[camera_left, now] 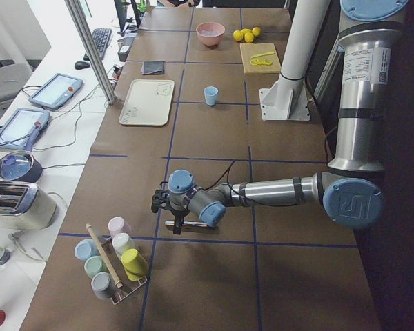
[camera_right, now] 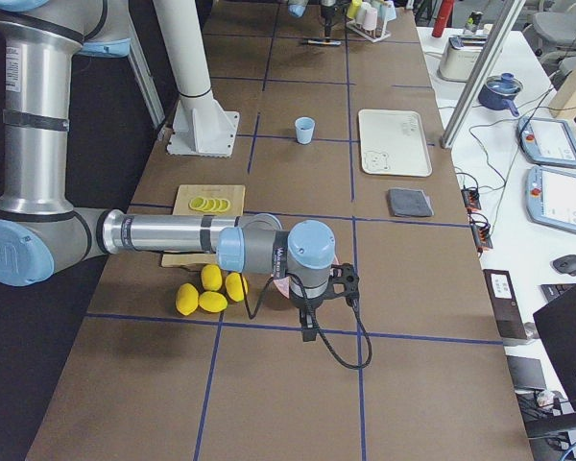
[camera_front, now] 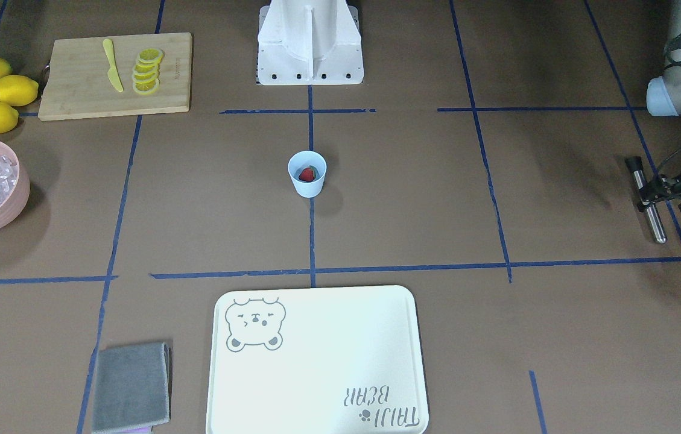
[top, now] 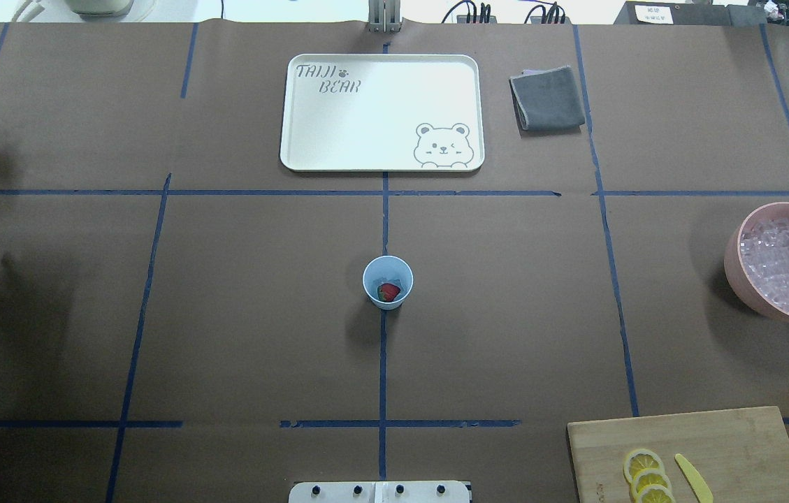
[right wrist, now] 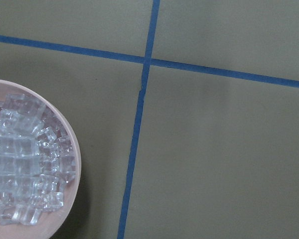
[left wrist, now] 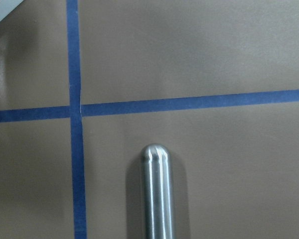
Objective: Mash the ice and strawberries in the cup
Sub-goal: 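Carry the pestle with the left gripper back beside the table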
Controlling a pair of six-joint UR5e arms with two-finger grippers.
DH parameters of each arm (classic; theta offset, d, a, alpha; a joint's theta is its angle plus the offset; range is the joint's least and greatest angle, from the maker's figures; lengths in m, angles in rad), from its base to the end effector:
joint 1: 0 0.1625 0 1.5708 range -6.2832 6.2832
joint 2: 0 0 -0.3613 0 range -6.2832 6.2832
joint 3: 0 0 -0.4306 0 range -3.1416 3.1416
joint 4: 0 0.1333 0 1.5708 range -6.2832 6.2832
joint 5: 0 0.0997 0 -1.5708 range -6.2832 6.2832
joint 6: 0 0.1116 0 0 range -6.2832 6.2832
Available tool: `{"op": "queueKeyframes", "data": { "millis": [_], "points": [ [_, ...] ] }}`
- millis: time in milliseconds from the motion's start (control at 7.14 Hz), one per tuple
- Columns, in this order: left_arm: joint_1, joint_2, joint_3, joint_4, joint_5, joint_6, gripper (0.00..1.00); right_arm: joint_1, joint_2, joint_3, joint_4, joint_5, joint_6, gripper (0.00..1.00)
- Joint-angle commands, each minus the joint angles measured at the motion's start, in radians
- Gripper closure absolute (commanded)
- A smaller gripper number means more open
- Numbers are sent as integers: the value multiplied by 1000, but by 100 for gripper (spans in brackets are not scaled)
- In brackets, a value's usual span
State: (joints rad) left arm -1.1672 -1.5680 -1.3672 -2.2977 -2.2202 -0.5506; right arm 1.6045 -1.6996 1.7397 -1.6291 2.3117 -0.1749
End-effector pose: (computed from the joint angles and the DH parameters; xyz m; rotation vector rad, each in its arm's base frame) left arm 0.1559 -0.5327 0.6396 0.1543 0.7931 0.0301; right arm 0.0742 -0.4798 0.5877 0.0599 -0.7392 -0.1279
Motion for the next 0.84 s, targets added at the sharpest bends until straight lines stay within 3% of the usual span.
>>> {"op": "queueKeyframes", "data": {
  "millis": [0,420,700],
  "points": [
    [-14,-3,-39,45,-10,103,0,0,2,1,0,0,0,0],
    [-228,-12,-134,412,-50,489,0,0,2,6,0,0,3,0],
    [-354,-30,-208,706,-111,604,0,0,2,6,0,-1,3,0]
  ]
}}
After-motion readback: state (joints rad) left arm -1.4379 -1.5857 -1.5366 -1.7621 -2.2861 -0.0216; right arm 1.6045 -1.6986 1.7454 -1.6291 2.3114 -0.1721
